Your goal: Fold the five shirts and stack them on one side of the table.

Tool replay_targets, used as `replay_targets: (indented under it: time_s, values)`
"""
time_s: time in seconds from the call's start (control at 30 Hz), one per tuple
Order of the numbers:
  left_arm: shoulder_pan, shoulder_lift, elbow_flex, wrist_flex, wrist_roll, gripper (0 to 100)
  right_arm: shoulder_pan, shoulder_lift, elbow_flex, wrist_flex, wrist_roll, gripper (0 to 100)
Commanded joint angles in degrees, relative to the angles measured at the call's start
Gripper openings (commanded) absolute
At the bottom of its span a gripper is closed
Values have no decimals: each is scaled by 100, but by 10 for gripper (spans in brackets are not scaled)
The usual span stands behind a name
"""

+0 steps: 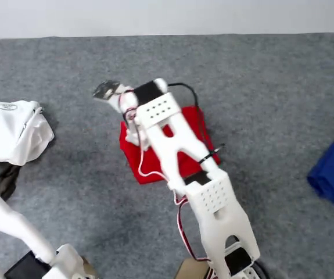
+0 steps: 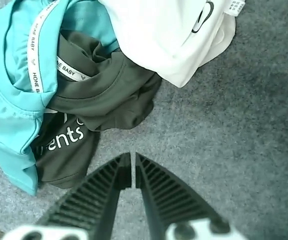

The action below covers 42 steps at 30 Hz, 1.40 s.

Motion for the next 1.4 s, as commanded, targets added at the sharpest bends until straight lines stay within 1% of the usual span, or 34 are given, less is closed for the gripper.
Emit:
replay_targets:
  time_s: [0.0,0.17,0.3,0.37,0.5,0.53,0.57,0.7,0.87,1.0,1.17,1.37]
  values:
    - [9,-193,-22,114,-35,33,-259,-84,-360,-22,-53,238]
    - [9,-193,-22,114,-35,33,-418,-66,-1169,-4,-53,239]
    - [9,-193,-13,114,-35,33,-207,-57,-1442,224,-26,230]
    - [9,-193,-13,114,-35,33,-4,-40,-1407,321,-26,182]
    - [9,-193,-13,105,-35,33,347,-101,-1037,330,105,17]
    - [9,-193,-13,105,-35,33,391,-110,-941,347,149,5]
    - [9,-193,-13,105,-35,33,453,-136,-818,347,158,18]
    - [9,-193,-13,105,-35,33,479,-646,-149,347,167,10]
    - [9,-193,-13,105,-18,33,479,-1560,1327,338,158,10]
    - [9,-193,-13,97,-9,33,171,-1974,2295,321,141,10]
    - [18,-193,-13,79,-9,33,-268,-1824,2453,233,132,10]
    - [9,-193,-13,79,0,33,-629,-1174,2453,92,132,10]
